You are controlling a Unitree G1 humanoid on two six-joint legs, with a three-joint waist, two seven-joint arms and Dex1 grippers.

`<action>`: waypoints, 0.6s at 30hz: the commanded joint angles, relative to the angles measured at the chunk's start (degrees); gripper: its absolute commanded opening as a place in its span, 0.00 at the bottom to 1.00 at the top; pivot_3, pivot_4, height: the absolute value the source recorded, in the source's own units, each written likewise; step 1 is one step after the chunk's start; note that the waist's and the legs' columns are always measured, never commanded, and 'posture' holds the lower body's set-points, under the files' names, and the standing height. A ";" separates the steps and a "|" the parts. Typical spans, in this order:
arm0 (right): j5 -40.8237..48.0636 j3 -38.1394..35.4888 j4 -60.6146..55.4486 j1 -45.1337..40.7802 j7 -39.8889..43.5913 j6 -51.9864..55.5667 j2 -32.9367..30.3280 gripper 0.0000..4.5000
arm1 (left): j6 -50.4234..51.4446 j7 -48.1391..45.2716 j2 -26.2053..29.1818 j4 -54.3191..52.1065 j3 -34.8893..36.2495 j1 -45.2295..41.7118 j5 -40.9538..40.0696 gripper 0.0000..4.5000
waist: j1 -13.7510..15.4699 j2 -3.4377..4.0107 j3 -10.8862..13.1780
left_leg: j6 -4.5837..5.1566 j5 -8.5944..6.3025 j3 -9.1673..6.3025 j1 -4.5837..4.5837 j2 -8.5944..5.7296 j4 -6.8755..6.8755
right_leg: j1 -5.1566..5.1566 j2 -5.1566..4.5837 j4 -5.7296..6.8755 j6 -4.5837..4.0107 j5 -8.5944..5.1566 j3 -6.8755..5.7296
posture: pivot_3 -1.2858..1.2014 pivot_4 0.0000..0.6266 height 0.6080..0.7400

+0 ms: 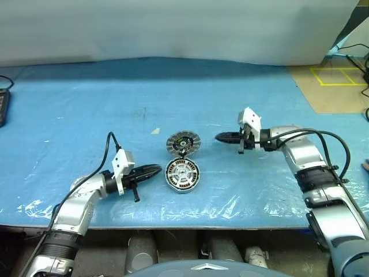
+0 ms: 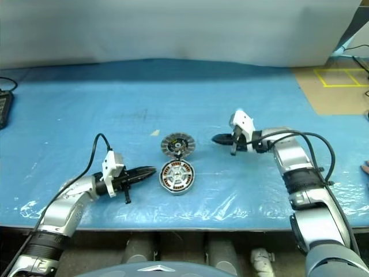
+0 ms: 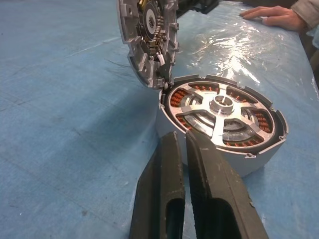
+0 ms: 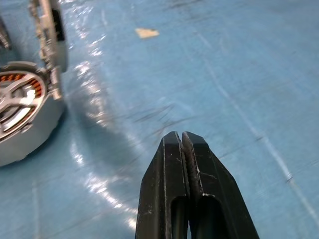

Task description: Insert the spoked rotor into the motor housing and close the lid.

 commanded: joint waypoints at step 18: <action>4.36 -0.41 -1.65 -7.18 9.66 5.69 11.37 0.01 | -1.36 1.32 0.52 -0.38 2.13 0.48 -0.42 0.07 | 0.01 0.01 0.00 | 0.06 -0.02 0.00 -0.10 0.10 0.08 | -0.07 0.01 0.10 -0.02 0.00 -0.07 | 0.52 0.24 1.00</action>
